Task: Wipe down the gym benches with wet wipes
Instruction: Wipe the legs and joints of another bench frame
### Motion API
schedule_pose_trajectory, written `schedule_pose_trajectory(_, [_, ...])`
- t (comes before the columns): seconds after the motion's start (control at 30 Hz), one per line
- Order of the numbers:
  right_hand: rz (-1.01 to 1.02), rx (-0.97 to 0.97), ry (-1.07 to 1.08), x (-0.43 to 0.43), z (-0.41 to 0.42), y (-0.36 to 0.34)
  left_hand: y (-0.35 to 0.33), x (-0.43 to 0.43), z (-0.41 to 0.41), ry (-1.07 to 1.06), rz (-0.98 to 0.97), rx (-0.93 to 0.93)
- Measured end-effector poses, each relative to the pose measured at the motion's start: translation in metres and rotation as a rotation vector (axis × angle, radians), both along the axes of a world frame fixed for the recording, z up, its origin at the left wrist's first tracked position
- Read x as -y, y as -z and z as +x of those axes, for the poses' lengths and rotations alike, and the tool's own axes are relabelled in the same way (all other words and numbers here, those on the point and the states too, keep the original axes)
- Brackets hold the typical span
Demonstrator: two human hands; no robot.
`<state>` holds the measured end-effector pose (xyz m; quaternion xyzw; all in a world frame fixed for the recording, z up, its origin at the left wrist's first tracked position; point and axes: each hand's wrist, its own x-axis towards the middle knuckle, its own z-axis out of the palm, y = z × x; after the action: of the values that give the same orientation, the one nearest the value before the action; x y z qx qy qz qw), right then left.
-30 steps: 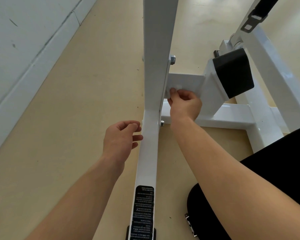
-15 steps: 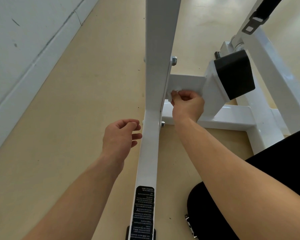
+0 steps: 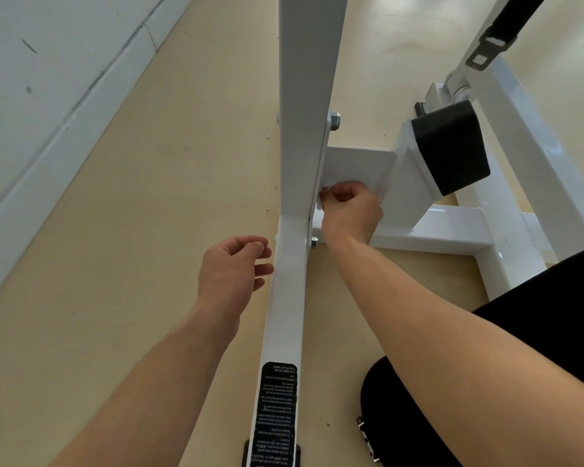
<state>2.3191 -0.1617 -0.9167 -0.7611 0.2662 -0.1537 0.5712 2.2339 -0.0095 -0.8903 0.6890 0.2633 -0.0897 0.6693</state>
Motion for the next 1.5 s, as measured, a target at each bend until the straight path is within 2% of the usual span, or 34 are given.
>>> schedule_pose_trajectory(0.2, [0.057, 0.206, 0.172, 0.014, -0.002, -0.027, -0.001, -0.005, 0.0, 0.008, -0.002, 0.015])
schedule_pose_trajectory(0.4, [-0.006, 0.061, 0.22, 0.014, -0.008, -0.003, 0.002, -0.003, -0.004, 0.018, -0.012, -0.013])
schedule_pose_trajectory(0.53, [-0.048, 0.103, 0.16, 0.015, -0.013, 0.0, 0.001, -0.004, -0.006, 0.038, -0.007, -0.022])
schedule_pose_trajectory(0.7, [-0.007, 0.161, 0.017, 0.023, -0.034, -0.015, -0.008, 0.016, -0.008, 0.186, 0.13, 0.175])
schedule_pose_trajectory(0.8, [0.051, 0.191, -0.082, 0.033, -0.063, -0.023, -0.014, 0.05, 0.005, 0.271, 0.136, 0.296])
schedule_pose_trajectory(0.93, [0.068, 0.195, -0.097, 0.051, -0.083, -0.024, -0.009, 0.094, 0.022, 0.351, 0.101, 0.373])
schedule_pose_trajectory(1.13, [0.004, 0.133, -0.087, 0.077, -0.08, -0.016, 0.005, 0.131, 0.045, 0.075, 0.114, 0.333])
schedule_pose_trajectory(1.27, [0.033, 0.09, -0.041, 0.081, -0.089, -0.007, -0.01, 0.154, 0.069, -0.082, 0.213, 0.49])
schedule_pose_trajectory(1.37, [0.025, 0.06, -0.051, 0.079, -0.093, 0.001, -0.01, 0.164, 0.081, -0.096, 0.248, 0.537])
schedule_pose_trajectory(1.5, [0.01, 0.027, -0.092, 0.081, -0.091, 0.004, 0.005, 0.168, 0.086, -0.065, 0.274, 0.453])
